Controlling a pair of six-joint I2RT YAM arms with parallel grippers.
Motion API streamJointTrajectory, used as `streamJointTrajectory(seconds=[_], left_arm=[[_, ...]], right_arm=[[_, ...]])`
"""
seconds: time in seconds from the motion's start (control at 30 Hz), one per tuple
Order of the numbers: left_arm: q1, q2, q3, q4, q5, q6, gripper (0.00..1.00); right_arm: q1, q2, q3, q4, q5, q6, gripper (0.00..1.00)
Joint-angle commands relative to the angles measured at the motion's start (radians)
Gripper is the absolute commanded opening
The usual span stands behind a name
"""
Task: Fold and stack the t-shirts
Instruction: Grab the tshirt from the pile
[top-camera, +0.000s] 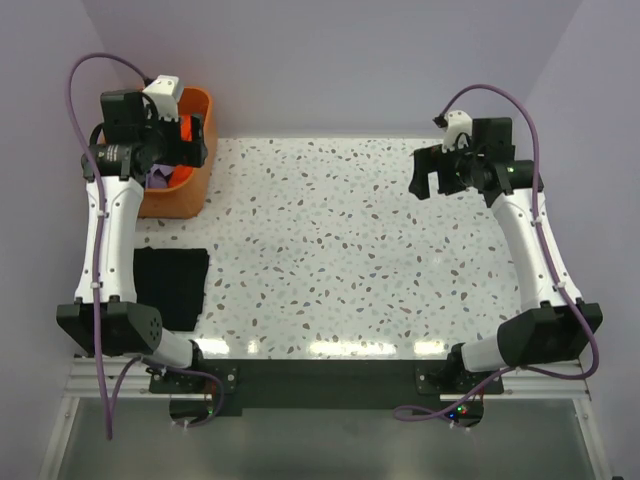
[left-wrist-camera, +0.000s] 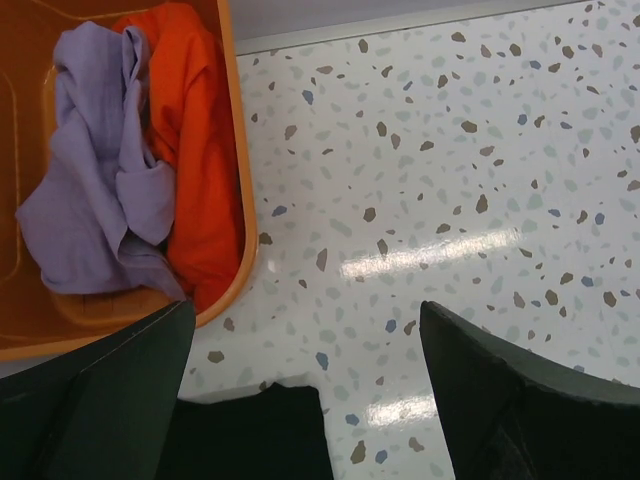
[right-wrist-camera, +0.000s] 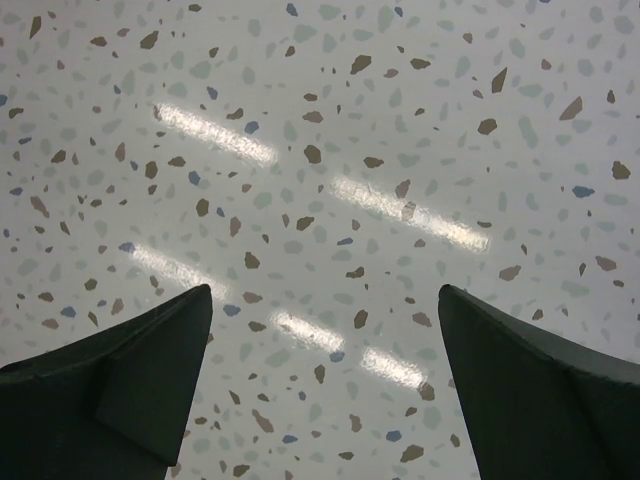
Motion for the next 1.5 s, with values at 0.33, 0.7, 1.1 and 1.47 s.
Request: streamJointTrajectory(seconds=[0.33, 0.7, 1.1, 1.47], left_arm=[[0.253, 0.305, 0.301, -0.005, 0.137, -0.055, 1.00], [0.348, 0.528, 0.337, 0.284, 0.168, -0.024, 0.98], [0.347, 0.738, 0.386, 0.441, 0.209, -0.032, 0.89], [0.341, 0.868, 0.421, 0.584, 0.254, -0.159, 0.69]], right_arm=[[-0.002, 0.083, 0.046, -0.030, 0.019, -0.075, 0.99], [-0.002, 0.150, 0.046, -0.013, -0.016, -0.060, 0.99], [-0.004, 0.167, 0.044, -0.041, 0.022, -0.081, 0.99], [-0.002, 0.181, 0.051, -0.062, 0.060, -0.100, 0.99]])
